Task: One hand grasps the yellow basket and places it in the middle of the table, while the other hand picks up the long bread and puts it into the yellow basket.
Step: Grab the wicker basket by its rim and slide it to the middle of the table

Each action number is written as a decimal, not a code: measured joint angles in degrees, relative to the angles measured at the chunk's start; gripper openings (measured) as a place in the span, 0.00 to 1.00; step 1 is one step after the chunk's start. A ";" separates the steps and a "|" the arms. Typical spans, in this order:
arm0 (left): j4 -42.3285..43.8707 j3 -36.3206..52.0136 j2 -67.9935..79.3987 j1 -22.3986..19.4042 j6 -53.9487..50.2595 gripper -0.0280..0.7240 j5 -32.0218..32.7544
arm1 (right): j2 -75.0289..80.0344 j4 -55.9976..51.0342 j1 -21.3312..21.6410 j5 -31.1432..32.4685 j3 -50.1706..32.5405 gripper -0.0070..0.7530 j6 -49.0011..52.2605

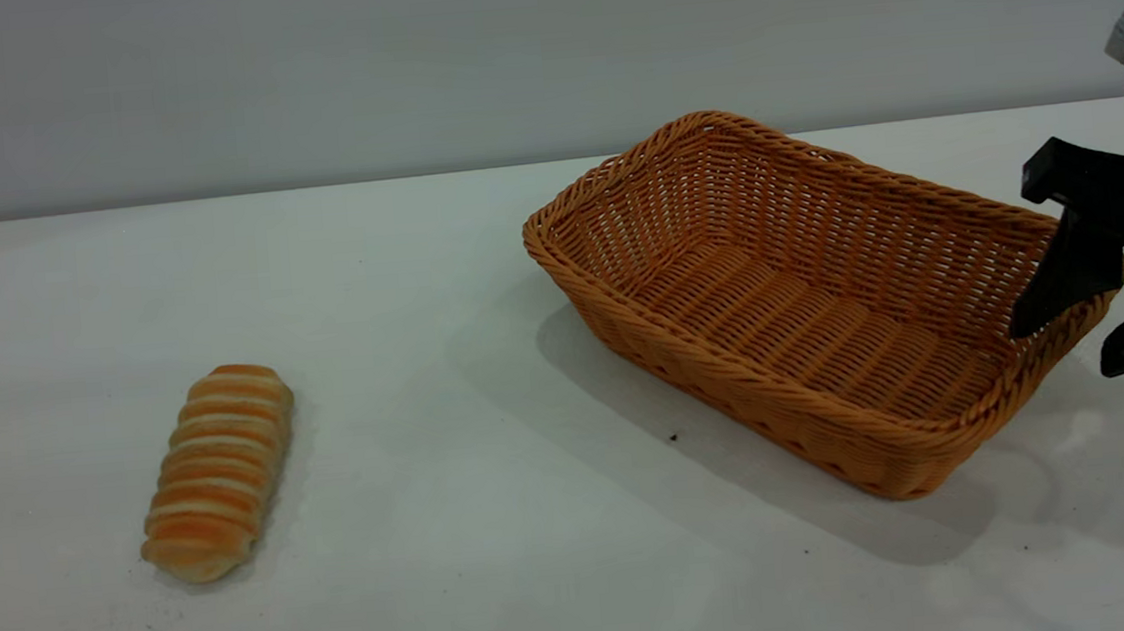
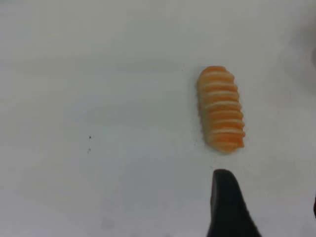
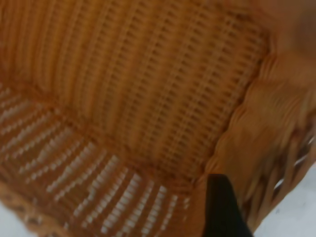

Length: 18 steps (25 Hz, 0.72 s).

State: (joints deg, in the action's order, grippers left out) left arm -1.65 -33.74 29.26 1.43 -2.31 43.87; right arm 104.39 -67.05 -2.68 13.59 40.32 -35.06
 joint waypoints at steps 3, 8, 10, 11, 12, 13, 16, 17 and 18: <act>0.00 0.00 0.00 0.00 0.00 0.66 0.00 | 2.40 -1.43 0.00 -1.27 2.14 0.67 0.00; 0.00 0.00 0.00 0.00 0.00 0.66 0.14 | 10.65 -4.58 0.00 -0.73 8.73 0.66 0.00; 0.00 0.00 0.00 0.00 0.00 0.66 0.50 | 13.38 -5.79 0.00 -0.15 10.89 0.62 0.00; 0.00 0.00 0.00 0.00 0.00 0.66 0.56 | 14.57 -6.35 0.00 0.03 11.45 0.59 0.07; 0.00 0.00 0.00 0.00 0.00 0.66 0.79 | 15.49 -7.05 0.00 0.03 11.82 0.54 0.12; 0.00 0.00 0.00 0.00 0.00 0.66 1.00 | 16.07 -7.52 0.00 -0.10 11.99 0.47 0.17; 0.00 0.00 0.00 0.00 0.00 0.66 1.24 | 16.36 -9.04 0.11 -0.31 12.10 0.23 0.72; 0.00 0.00 0.00 0.00 0.00 0.66 1.24 | 16.36 -9.46 0.11 -0.25 12.39 0.15 0.89; 0.00 0.00 0.00 0.00 0.00 0.66 1.24 | 16.29 -8.72 0.18 0.64 12.67 0.14 -0.02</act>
State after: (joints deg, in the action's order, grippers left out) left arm -1.65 -33.74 29.26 1.43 -2.31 45.10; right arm 120.68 -75.78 -2.50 14.23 52.99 -35.08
